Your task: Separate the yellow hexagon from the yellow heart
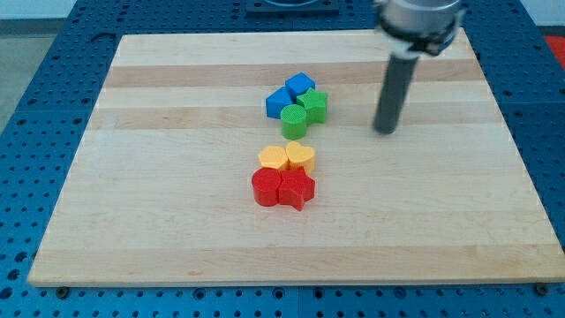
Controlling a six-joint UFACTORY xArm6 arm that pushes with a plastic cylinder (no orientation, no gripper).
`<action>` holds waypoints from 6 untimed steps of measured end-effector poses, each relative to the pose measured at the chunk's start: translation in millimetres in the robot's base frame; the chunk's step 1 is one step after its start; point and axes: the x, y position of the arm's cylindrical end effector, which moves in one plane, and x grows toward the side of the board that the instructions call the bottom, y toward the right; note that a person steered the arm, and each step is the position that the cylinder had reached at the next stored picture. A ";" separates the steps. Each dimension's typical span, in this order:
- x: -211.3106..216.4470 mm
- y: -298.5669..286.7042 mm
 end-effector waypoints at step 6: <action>30.5 -171.1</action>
